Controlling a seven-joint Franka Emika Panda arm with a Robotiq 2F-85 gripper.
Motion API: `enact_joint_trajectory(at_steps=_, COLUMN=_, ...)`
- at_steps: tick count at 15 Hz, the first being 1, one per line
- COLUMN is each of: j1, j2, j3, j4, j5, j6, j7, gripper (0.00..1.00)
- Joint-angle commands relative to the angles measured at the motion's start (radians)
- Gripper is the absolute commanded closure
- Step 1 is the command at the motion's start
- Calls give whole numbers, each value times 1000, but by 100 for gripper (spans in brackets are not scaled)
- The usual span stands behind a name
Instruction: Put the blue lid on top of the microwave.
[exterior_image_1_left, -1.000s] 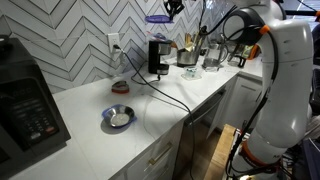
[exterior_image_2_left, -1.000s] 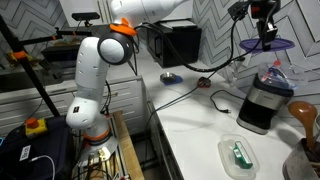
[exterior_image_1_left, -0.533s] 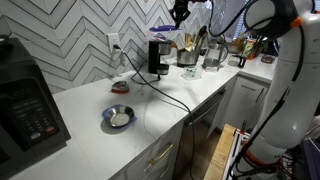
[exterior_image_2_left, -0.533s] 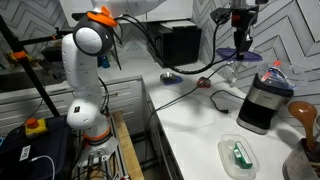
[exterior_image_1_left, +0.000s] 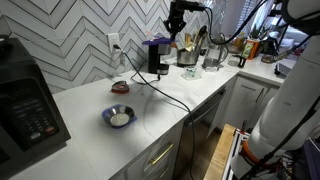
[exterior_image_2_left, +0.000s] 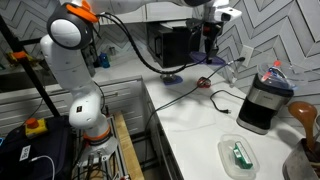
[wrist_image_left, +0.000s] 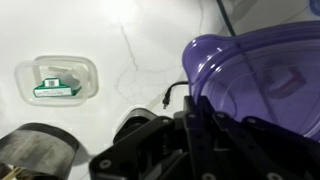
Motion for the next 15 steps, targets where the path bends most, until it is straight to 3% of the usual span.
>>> enact_joint_trajectory(at_steps=1, j1=19, j2=-18, j3=12, j4=-44, j5=1, j6=4, j7=-1, gripper=92)
enact_joint_trajectory(at_steps=5, j1=40, j2=-65, j3=34, j4=-142, j5=1, j6=25, j7=0, gripper=92)
enact_joint_trajectory(at_steps=6, j1=50, j2=-78, j3=38, j4=-164, j5=52, j6=84, j7=1, gripper=98)
enact_joint_trajectory(at_steps=11, j1=175, j2=23, j3=166, j4=-36, j5=169, j6=258, j7=-16, gripper=98)
enact_joint_trajectory(at_steps=15, j1=269, j2=160, j3=262, j4=170, j5=130, j6=390, j7=67, gripper=98)
